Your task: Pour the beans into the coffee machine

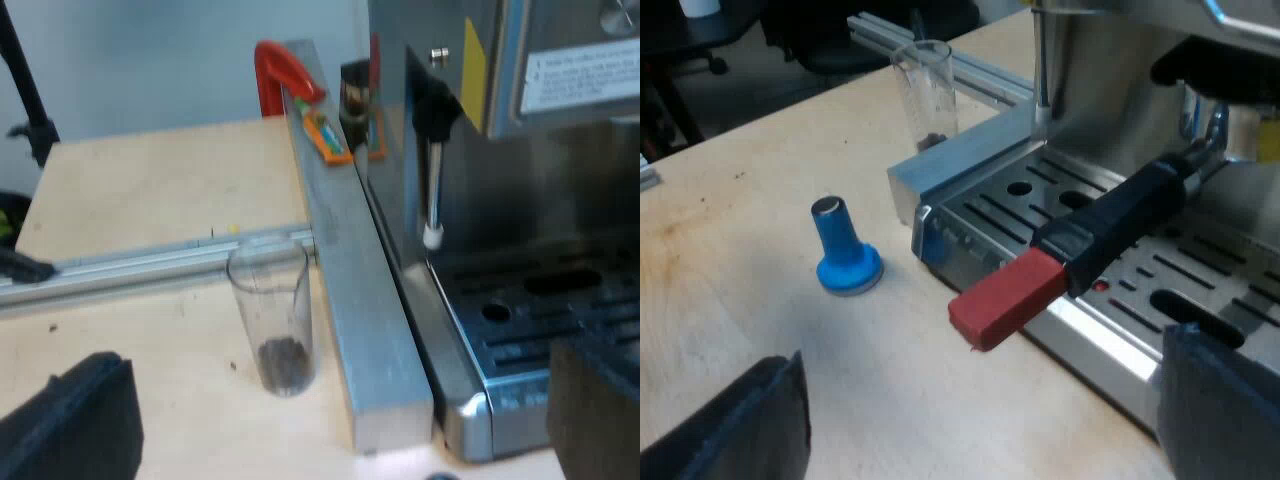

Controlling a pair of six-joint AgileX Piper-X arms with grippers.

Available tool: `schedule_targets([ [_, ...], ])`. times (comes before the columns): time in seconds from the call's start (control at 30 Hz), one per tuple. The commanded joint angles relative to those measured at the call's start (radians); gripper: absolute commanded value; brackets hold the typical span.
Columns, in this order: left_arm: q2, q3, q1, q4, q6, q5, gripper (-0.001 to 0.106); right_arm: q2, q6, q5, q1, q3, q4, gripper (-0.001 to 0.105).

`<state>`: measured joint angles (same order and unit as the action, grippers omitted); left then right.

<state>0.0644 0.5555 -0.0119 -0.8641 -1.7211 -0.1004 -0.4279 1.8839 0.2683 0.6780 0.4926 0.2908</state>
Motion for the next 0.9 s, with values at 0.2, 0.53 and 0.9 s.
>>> schedule_targets([
  [0.2, 0.073, -0.04, -0.002, 0.059, -0.097, 0.015, 0.083, 0.006, -0.003, 0.002, 0.003, 0.001, -0.049, 0.072],
  [0.53, 0.338, -0.061, 0.083, 0.311, -0.107, -0.104, 0.083, 0.006, -0.003, 0.002, 0.003, 0.001, -0.049, 0.072],
  [0.9, 0.461, -0.099, 0.203, 0.408, 0.096, -0.213, 0.083, 0.006, -0.003, 0.002, 0.003, 0.001, -0.049, 0.072],
])
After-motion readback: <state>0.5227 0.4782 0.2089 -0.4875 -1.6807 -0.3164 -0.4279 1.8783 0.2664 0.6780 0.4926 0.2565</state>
